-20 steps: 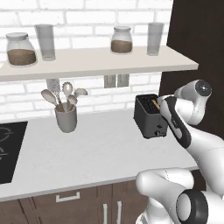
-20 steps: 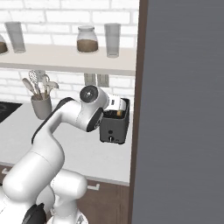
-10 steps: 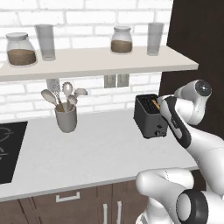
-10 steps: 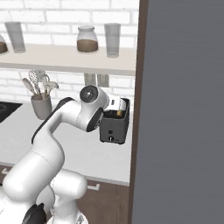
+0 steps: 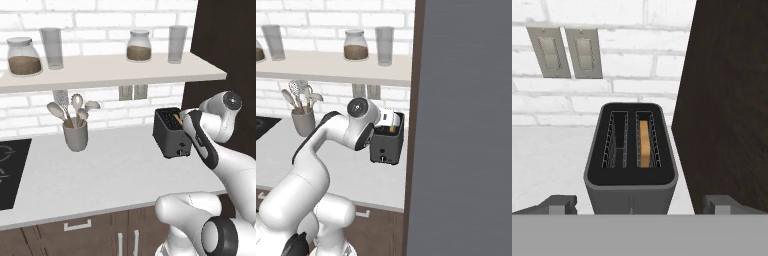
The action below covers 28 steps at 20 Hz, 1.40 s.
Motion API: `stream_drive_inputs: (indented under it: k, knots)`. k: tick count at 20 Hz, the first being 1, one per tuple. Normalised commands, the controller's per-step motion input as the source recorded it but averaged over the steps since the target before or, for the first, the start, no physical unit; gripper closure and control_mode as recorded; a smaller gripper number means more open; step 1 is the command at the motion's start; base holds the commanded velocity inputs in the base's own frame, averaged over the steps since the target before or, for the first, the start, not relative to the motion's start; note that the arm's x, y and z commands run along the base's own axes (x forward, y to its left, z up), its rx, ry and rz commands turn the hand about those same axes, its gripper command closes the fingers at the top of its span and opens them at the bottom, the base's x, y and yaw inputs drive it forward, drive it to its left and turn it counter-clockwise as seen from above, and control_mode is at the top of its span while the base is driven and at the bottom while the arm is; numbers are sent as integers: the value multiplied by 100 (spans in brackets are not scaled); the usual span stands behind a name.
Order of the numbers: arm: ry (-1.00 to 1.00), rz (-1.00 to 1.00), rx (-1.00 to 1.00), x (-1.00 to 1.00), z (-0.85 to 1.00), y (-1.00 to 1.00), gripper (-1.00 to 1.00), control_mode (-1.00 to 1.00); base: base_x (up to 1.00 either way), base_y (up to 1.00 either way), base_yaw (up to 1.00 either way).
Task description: Start the toaster. Once the lever pops up, take the bread to the plate on the dining counter.
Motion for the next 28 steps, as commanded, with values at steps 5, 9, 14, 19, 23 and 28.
stream_drive_inputs:
  k: [5, 9, 14, 19, 23, 28]
  knots:
    - [0, 0, 0, 0, 0, 0, -100, -100, 0, 0, 0]
    - [0, 0, 0, 0, 0, 0, -100, -100, 0, 0, 0]
    - [0, 0, 0, 0, 0, 0, -100, -100, 0, 0, 0]
    - [0, 0, 0, 0, 0, 0, -100, -100, 0, 0, 0]
    - [0, 0, 0, 0, 0, 0, -100, -100, 0, 0, 0]
    - [0, 0, 0, 0, 0, 0, -100, -100, 0, 0, 0]
